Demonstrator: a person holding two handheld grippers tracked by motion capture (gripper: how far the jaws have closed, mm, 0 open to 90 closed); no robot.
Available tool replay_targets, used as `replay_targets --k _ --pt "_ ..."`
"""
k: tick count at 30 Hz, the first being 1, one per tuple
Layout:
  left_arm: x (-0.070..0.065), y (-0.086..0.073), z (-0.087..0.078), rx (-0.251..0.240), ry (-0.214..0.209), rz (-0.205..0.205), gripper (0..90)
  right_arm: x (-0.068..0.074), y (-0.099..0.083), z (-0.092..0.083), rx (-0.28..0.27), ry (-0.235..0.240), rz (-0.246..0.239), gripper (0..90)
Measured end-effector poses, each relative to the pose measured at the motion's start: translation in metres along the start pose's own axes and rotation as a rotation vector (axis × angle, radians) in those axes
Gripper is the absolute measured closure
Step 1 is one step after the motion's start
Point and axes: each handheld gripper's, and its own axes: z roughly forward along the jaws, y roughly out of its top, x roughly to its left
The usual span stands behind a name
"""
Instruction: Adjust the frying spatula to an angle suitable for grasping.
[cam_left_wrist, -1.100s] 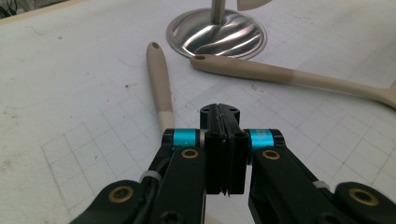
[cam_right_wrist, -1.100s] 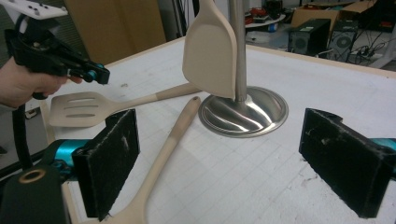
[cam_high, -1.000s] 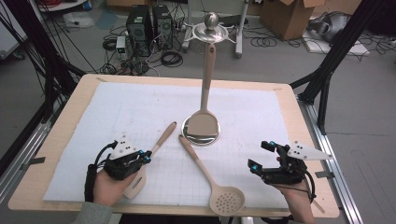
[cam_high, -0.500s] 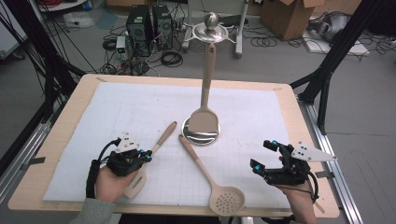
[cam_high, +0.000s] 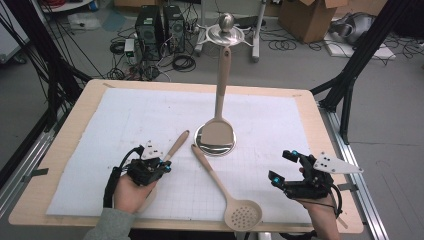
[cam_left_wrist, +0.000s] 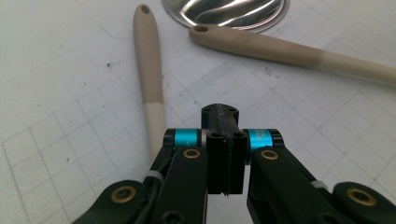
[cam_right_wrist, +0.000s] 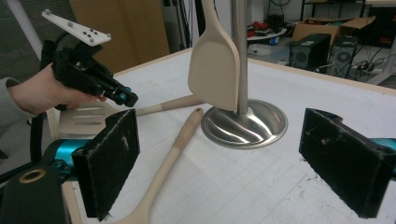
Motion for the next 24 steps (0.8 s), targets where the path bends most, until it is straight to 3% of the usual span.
replay_targets --k 9,24 --pt "0.012 -0.003 0.006 0.036 0.022 -0.033 89.5 0.0 0.0 -0.002 -0.008 0.001 0.009 11.1" --pt "0.022 -0.01 0.02 0.156 0.015 -0.024 89.5 -0.001 -0.001 -0.001 -0.004 0.004 0.012 11.2"
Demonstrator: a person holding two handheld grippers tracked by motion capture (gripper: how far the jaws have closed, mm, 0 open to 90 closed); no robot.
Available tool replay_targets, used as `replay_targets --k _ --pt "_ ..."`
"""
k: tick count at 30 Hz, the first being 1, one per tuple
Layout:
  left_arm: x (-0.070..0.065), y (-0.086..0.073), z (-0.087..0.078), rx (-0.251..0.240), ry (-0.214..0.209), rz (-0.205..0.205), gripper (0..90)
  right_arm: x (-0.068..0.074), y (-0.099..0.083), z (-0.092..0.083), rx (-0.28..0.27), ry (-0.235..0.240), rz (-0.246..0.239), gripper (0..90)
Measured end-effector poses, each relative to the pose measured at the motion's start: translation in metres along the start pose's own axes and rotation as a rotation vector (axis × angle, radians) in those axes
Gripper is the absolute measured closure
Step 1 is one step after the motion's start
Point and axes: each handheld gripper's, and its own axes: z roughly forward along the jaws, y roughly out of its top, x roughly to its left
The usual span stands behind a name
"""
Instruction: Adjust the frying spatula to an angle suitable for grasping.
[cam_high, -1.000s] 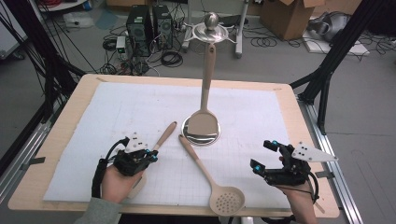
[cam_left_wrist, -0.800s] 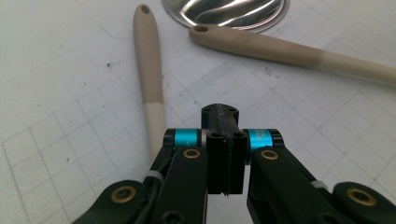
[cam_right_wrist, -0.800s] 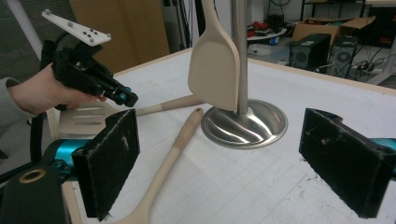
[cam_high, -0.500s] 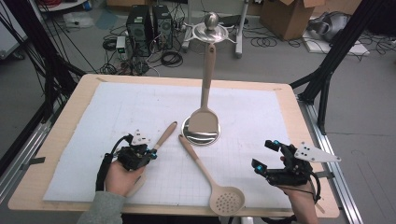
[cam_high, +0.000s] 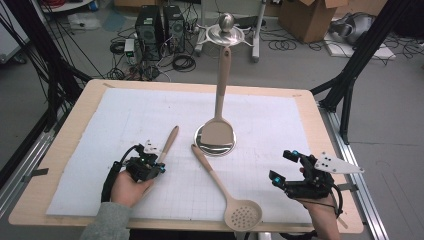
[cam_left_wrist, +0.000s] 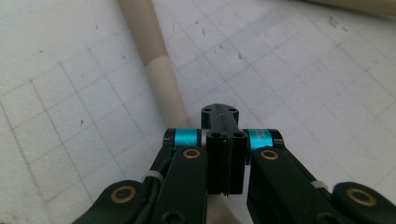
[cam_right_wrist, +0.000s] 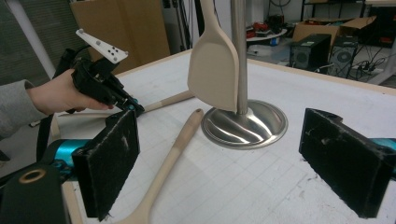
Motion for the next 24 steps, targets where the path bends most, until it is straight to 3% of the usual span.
replay_targets --k 14,24 --pt "-0.002 -0.005 -0.012 0.065 -0.003 0.095 89.6 0.0 -0.001 -0.004 -0.006 -0.003 0.003 11.2" --pt "0.002 -0.014 -0.021 0.055 -0.008 0.105 89.5 0.0 -0.003 -0.002 0.005 -0.008 0.003 11.1"
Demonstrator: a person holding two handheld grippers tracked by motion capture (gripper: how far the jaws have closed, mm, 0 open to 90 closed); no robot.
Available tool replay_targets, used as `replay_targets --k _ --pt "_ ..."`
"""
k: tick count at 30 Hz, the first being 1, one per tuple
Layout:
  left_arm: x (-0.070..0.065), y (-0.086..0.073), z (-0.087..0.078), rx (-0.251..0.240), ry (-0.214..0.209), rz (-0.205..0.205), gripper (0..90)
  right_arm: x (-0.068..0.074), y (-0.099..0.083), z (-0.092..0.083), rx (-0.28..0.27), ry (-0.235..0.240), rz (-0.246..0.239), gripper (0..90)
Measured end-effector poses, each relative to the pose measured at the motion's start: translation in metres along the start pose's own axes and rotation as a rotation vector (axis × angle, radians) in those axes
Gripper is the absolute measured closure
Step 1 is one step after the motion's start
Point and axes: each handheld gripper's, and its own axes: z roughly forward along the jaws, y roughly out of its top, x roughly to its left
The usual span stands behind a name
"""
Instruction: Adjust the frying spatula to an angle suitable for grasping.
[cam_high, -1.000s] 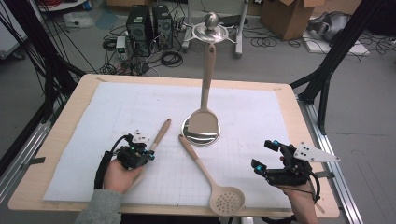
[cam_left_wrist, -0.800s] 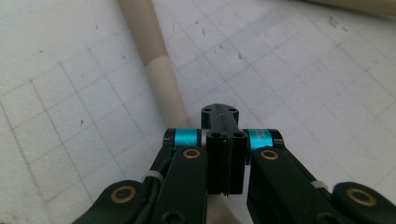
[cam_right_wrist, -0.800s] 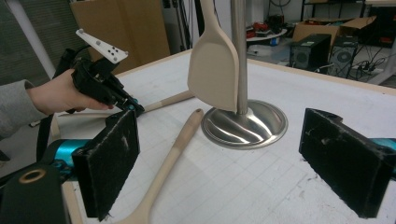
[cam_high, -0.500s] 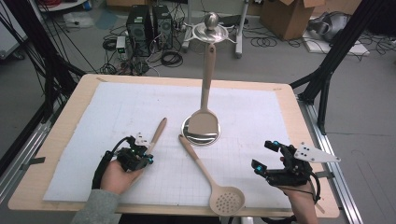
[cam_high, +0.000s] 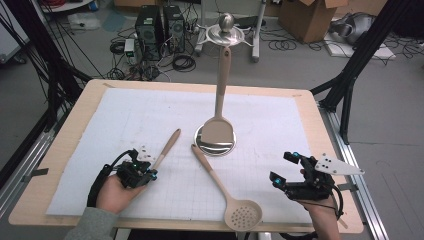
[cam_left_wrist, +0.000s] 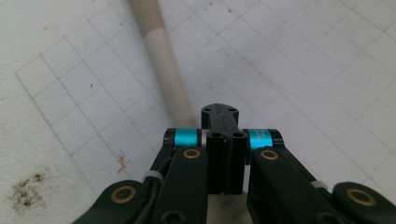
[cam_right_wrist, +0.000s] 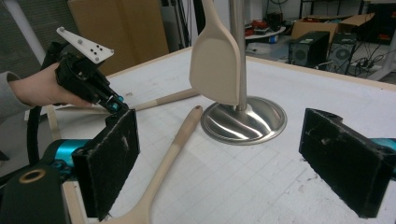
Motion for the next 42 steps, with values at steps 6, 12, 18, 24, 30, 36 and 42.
replay_targets --k 6,12,18,24,30,36,42 --pt "0.002 -0.002 0.0 -0.03 0.006 -0.027 89.5 -0.001 0.0 0.0 0.0 0.0 -0.002 11.2" --pt "0.005 -0.003 -0.002 -0.076 -0.004 -0.072 89.4 -0.002 0.0 -0.002 -0.006 -0.003 -0.003 11.2" --pt "0.008 0.001 -0.01 -0.129 -0.015 -0.089 89.3 -0.001 0.0 -0.002 -0.006 -0.002 -0.009 11.1" --pt "0.012 0.005 -0.017 -0.193 -0.034 -0.12 69.9 -0.001 0.001 -0.003 -0.009 -0.002 -0.006 11.1" --pt "0.019 0.006 -0.018 -0.243 -0.033 -0.158 34.0 -0.001 0.0 -0.003 -0.007 0.0 0.0 11.1" --pt "0.025 0.01 -0.019 -0.26 -0.031 -0.192 7.6 -0.001 0.001 -0.004 -0.012 0.002 -0.004 11.2" --pt "0.027 0.011 -0.021 -0.27 -0.033 -0.192 6.3 -0.001 0.0 -0.003 -0.01 0.001 0.0 11.1"
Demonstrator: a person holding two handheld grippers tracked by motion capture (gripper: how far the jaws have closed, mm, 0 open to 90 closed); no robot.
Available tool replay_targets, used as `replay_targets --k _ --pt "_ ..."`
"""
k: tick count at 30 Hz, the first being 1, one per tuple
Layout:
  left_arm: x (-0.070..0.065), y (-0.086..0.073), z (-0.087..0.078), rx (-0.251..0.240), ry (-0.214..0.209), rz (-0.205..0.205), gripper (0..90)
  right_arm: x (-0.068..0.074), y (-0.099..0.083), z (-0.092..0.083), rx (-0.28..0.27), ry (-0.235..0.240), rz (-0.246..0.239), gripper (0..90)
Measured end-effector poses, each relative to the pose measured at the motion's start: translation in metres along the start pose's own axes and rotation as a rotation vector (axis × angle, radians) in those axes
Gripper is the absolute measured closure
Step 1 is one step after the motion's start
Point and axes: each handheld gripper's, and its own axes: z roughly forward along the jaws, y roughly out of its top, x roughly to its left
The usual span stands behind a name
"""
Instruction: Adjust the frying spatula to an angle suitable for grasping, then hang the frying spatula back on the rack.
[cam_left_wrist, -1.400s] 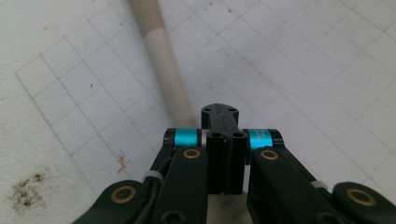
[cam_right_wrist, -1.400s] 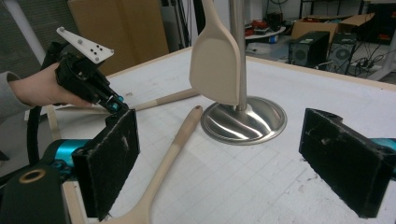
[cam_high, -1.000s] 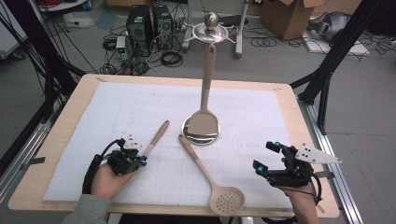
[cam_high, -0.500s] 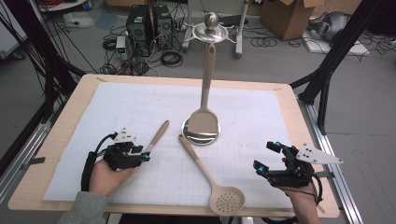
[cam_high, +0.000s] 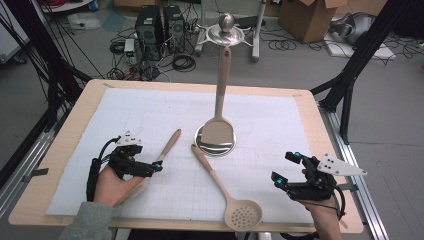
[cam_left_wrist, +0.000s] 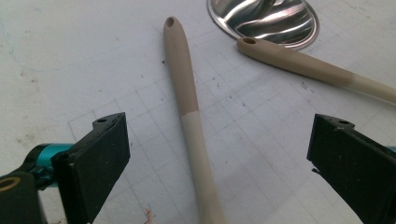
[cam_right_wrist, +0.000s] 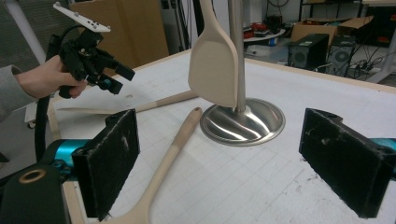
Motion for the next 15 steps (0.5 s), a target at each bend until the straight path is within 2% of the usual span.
replay_targets --k 4,15 --pt "0.003 0.0 0.002 0.019 0.011 0.0 6.3 0.0 0.0 0.0 0.001 0.002 0.001 11.1" --pt "0.011 0.0 0.008 0.028 0.018 -0.012 8.1 0.0 -0.001 -0.001 0.002 0.0 0.0 11.1"
